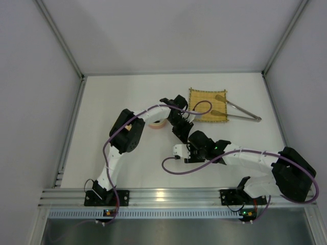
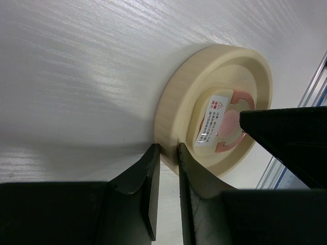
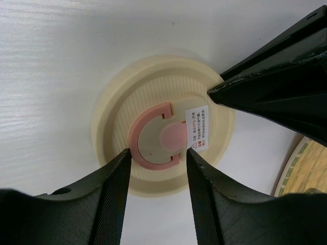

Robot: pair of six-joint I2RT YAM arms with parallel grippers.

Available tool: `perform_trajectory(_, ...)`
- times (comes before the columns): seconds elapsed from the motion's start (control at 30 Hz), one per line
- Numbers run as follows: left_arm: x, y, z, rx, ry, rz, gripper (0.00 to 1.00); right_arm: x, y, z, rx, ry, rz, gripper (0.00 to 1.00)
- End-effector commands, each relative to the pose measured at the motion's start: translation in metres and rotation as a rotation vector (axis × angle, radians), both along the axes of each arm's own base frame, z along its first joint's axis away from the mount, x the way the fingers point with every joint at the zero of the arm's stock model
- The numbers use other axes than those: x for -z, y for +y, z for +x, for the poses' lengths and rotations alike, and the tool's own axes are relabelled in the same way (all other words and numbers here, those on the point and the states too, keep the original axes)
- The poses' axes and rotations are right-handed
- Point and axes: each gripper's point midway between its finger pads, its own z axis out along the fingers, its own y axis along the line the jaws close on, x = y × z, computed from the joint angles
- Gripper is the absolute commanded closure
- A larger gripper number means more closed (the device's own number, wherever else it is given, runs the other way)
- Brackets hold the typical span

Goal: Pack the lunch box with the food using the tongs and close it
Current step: Adjust the box lid at the center of the board.

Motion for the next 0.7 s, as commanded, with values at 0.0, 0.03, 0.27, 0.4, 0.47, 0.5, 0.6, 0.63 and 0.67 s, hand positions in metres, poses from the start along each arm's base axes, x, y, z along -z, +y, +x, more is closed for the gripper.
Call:
perform_trajectory(0.0, 0.065, 0.038, -0.031, 0.083, 0.019, 0.233, 0.99, -0.083, 0.034, 0.057, 0.071, -0.279, 0.187, 0.55)
perform_trajectory(0.03, 0.066, 0.038, -0.031, 0.083, 0.018, 0.234, 1.00, -0.085, 0.035, 0.058, 0.071, -0.288, 0.193, 0.55)
perform_trajectory(0.27, 0.070, 0.041, -0.034, 0.093, 0.007, 0.258, 1.00, -0.106, 0.040, 0.064, 0.073, -0.329, 0.230, 0.56)
perform_trajectory(0.4, 0.072, 0.039, -0.036, 0.104, -0.004, 0.269, 1.00, -0.112, 0.042, 0.066, 0.068, -0.340, 0.232, 0.56)
perform_trajectory(0.47, 0.073, 0.039, -0.036, 0.105, -0.008, 0.275, 1.00, -0.111, 0.042, 0.066, 0.063, -0.338, 0.227, 0.56)
perform_trajectory(0.5, 0.072, 0.039, -0.036, 0.104, -0.009, 0.274, 1.00, -0.111, 0.043, 0.067, 0.060, -0.339, 0.226, 0.56)
perform_trajectory(0.6, 0.073, 0.039, -0.036, 0.104, -0.007, 0.274, 1.00, -0.109, 0.043, 0.065, 0.048, -0.331, 0.222, 0.56)
perform_trajectory(0.63, 0.072, 0.039, -0.036, 0.104, -0.008, 0.273, 1.00, -0.108, 0.042, 0.064, 0.046, -0.324, 0.218, 0.56)
perform_trajectory(0.67, 0.072, 0.039, -0.036, 0.104, -0.006, 0.276, 1.00, -0.108, 0.042, 0.062, 0.042, -0.320, 0.220, 0.54)
